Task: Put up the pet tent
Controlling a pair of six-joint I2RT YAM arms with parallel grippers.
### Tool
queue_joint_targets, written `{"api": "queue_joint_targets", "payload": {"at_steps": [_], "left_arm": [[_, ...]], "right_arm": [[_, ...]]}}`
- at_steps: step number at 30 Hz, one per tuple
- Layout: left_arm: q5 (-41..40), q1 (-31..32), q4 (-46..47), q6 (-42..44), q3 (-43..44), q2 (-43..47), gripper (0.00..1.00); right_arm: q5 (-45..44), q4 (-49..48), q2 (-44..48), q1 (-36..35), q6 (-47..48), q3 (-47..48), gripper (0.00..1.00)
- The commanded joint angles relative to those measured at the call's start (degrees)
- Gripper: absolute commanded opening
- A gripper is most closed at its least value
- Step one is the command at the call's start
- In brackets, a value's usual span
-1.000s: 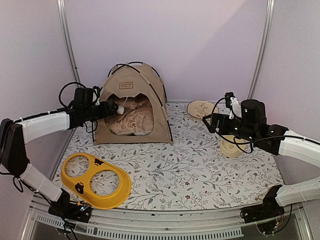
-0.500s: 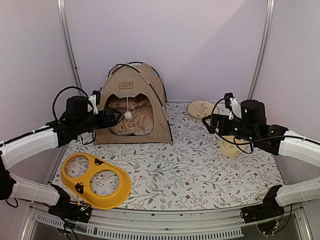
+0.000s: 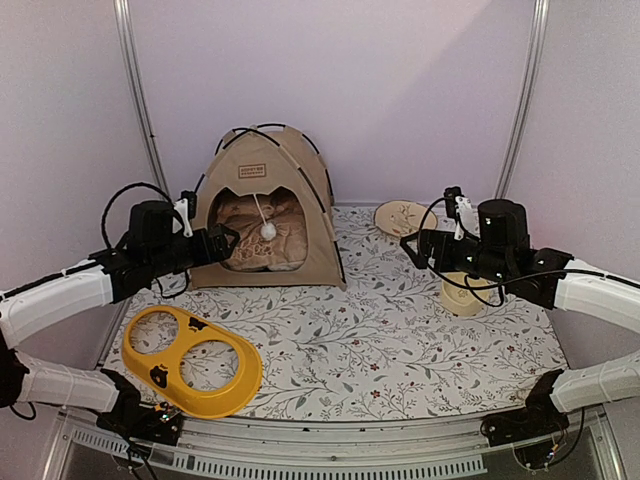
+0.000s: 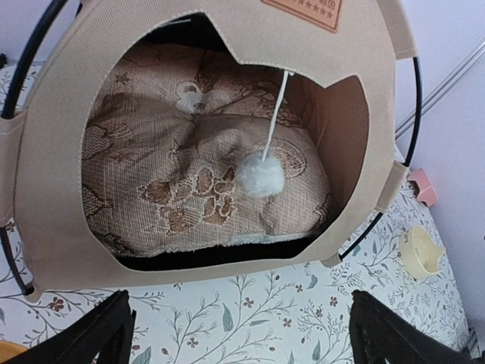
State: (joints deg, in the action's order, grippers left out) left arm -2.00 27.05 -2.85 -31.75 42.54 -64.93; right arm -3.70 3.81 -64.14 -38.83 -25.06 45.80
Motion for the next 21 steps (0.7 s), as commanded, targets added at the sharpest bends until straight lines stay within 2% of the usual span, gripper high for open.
{"api": "queue_joint_targets", "payload": {"at_steps": [1,11,18,21], "left_arm": [[0.0,1.1,-0.9,-0.8,-1.5,1.8,0.99],[-0.4,1.6,-2.6,-1.5,-4.4,4.9,1.0],[2.2,-0.2,-4.7,-1.6,-8.7,10.3,0.99],[1.9,-0.2,-8.5,-1.6,-10.2,13.1,0.99]], "right_arm": [[0.8,-0.6,0.2,0.3,-0.2,1.8,0.99],[0.9,-0.7,0.1,0.3,-0.5,2.1,0.99],[-1.0,0.8,1.2,0.3,0.7,2.3,0.99],[-2.0,0.9,2.3,0.3,2.2,1.5,0.99]]}}
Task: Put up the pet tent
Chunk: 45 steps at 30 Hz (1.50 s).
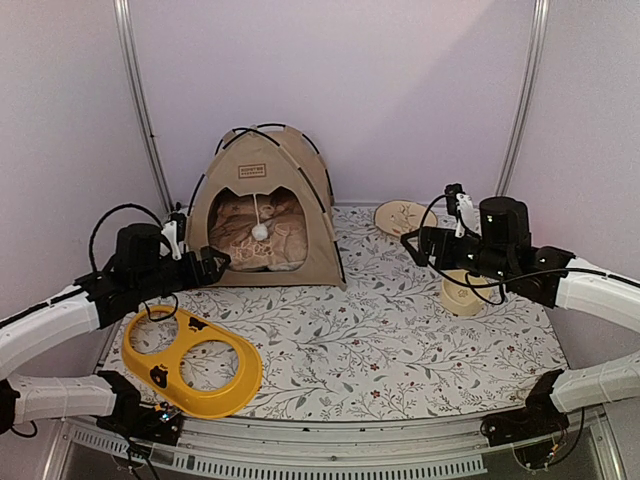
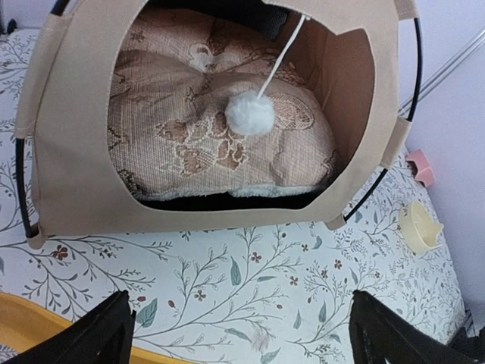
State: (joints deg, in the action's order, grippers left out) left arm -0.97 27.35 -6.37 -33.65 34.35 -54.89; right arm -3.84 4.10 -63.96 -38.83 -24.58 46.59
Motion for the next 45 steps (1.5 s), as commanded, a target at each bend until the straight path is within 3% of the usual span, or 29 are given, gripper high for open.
{"api": "queue_joint_targets", "payload": {"at_steps": [1,6,14,17,23,30,35,39,45], "left_arm": [[0.8,-0.5,-6.6,-0.1,-2.3,4.0,1.0],[1.9,0.5,-13.0,-2.6,-4.7,7.2,0.99],[-9.4,14.2,-23.8,-20.3,-8.0,12.1,0.99],[-14.8,19.5,-27.9,-26.6,-7.7,11.3,0.99],[-17.5,23.5,-34.6,-32.5,-4.7,5.4,1.0],[-13.8,27.9,-24.6,-33.7,-6.2,-0.5,0.99],[-10.8,29.5,-11.3,-30.9,-2.2,-12.0,0.99],[-7.4,31.3,-3.6,-26.2,8.3,-27.4,0.99],[2.2,34.5,5.0,-20.4,31.2,-50.3,1.0]], "right_arm": [[-3.5,0.6,2.6,0.3,1.8,0.1,0.99],[-6.1,1.9,2.7,0.5,0.9,-1.2,0.99],[-4.2,2.5,-1.3,0.6,0.7,0.4,0.99],[-3.5,2.4,-2.0,0.6,0.9,1.0,0.99],[-3.0,2.2,-2.7,0.6,0.8,0.7,0.99],[-4.0,2.5,-1.7,0.6,0.7,0.1,0.99],[-6.3,5.3,-0.5,0.6,-0.1,1.0,0.99],[-7.9,8.6,1.3,0.6,-0.7,2.2,0.99],[-8.6,11.3,6.2,0.7,-1.7,2.7,0.99]]}}
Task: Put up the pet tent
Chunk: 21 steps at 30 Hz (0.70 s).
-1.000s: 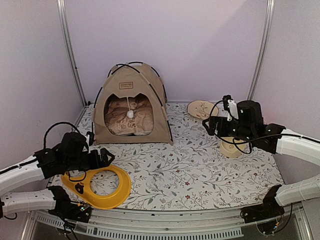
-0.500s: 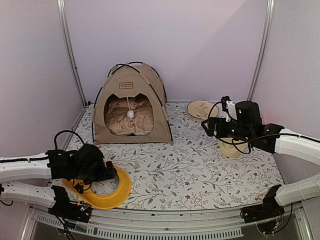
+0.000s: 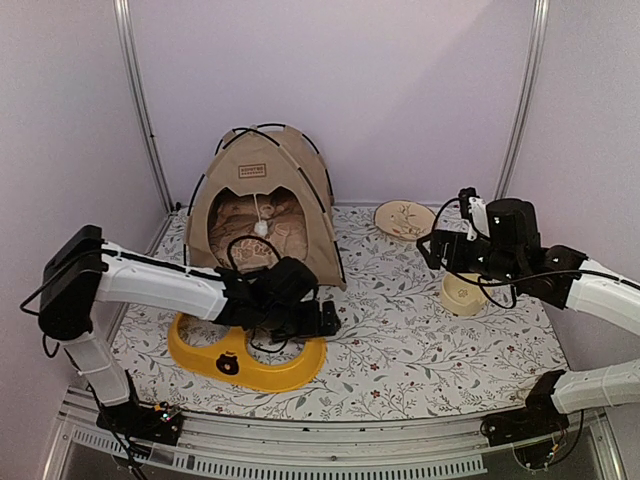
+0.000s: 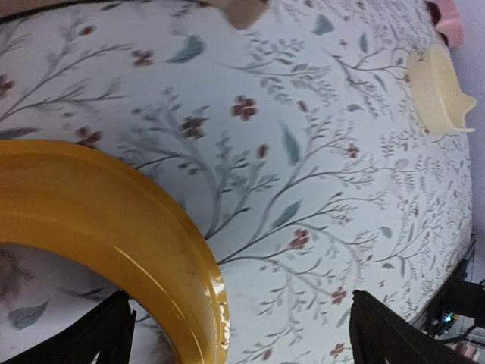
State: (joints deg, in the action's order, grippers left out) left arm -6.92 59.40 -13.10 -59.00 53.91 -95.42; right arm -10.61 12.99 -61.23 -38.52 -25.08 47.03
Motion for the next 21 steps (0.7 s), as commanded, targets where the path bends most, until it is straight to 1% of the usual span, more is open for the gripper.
{"api": "queue_joint_targets", "payload": {"at_steps": [1,4,5,7,9,13,16,18,21], "left_arm": [[9.7,2.8,12.6,5.1,14.6,-12.2,0.99],[11.3,3.5,11.8,6.4,22.4,-16.6,0.99],[10.6,3.5,11.3,7.0,23.3,-16.6,1.0],[8.4,3.4,10.5,8.0,22.5,-14.6,1.0],[6.7,2.7,9.8,8.9,19.5,-10.9,0.99],[3.7,0.4,8.3,9.3,10.4,-1.2,0.99],[1.4,-2.6,6.3,9.1,3.1,6.2,1.0],[0.9,-6.1,4.9,9.0,-2.5,12.1,0.99],[-0.4,-11.1,2.1,10.0,-8.2,18.9,1.0]], "right_arm": [[-2.0,2.8,4.1,0.4,-1.2,2.4,0.99],[-2.0,4.0,5.1,0.3,-1.1,2.4,0.99],[-1.6,4.5,5.1,0.4,-1.1,2.4,0.99],[-0.2,4.8,4.7,0.4,-1.3,1.9,0.99],[1.8,4.3,3.7,0.4,-1.6,1.3,0.99],[6.1,3.0,-0.2,0.3,-3.1,0.0,0.99],[8.5,2.7,-4.0,-0.1,-4.5,-0.5,0.99],[7.1,3.7,-5.9,-0.9,-5.8,-0.6,0.99],[3.2,5.7,-6.3,-1.0,-8.2,-1.7,0.99]]}}
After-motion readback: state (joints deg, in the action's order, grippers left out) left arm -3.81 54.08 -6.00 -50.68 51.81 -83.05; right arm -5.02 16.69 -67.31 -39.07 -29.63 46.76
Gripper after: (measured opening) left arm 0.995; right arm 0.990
